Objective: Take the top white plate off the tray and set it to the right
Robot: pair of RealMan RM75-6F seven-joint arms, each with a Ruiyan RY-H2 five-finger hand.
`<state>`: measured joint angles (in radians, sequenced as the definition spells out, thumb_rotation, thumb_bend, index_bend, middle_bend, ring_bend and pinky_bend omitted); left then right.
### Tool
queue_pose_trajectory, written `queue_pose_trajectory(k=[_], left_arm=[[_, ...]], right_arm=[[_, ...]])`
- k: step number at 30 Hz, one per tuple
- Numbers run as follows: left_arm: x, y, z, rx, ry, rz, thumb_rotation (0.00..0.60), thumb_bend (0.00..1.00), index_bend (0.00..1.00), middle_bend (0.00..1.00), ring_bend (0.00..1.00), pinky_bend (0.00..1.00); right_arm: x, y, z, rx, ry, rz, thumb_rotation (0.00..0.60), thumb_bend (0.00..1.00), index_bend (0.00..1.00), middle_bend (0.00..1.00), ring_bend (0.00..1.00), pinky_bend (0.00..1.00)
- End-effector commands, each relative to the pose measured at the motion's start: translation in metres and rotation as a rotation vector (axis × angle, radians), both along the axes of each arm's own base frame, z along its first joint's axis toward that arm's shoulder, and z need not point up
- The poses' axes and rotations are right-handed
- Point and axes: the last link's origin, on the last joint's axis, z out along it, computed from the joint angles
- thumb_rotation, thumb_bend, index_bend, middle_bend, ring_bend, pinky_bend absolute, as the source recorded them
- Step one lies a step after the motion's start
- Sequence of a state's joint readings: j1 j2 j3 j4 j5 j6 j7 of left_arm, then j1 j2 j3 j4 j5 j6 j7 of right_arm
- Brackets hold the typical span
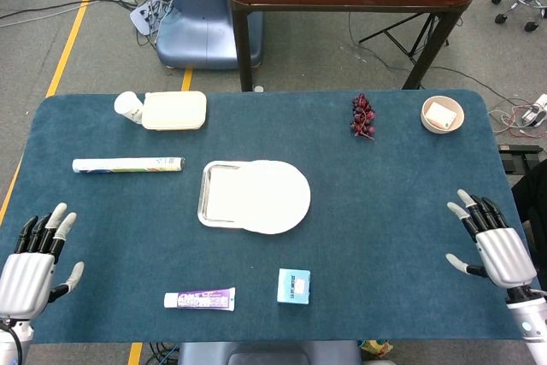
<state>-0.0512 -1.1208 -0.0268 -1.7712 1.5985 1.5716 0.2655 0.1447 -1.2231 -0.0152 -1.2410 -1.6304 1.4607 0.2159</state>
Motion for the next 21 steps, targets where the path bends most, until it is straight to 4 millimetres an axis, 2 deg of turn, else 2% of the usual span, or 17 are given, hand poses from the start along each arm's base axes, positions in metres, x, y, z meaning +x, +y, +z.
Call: queue_pose_trajectory(k=[1, 13, 21], left_arm=[[0.000, 0.001, 0.000, 0.006, 0.005, -0.001, 0.600, 0.32, 0.00, 0.00, 0.00, 0.00], [-0.004, 0.006, -0.002, 0.028, 0.037, 0.028, 0.600, 0.32, 0.00, 0.00, 0.00, 0.00], [-0.007, 0.006, -0.002, 0.045, 0.046, 0.045, 0.600, 0.32, 0.00, 0.00, 0.00, 0.00]], right_arm=[[0.000, -0.002, -0.001, 0.013, -0.001, 0.001, 0.600, 0.25, 0.12, 0.01, 0.00, 0.00], [-0.004, -0.032, 0.001, 0.111, 0.087, 0.001, 0.600, 0.25, 0.12, 0.01, 0.00, 0.00], [0.002, -0.065, -0.010, 0.185, 0.147, 0.017, 0.600, 0.25, 0.12, 0.01, 0.00, 0.00]])
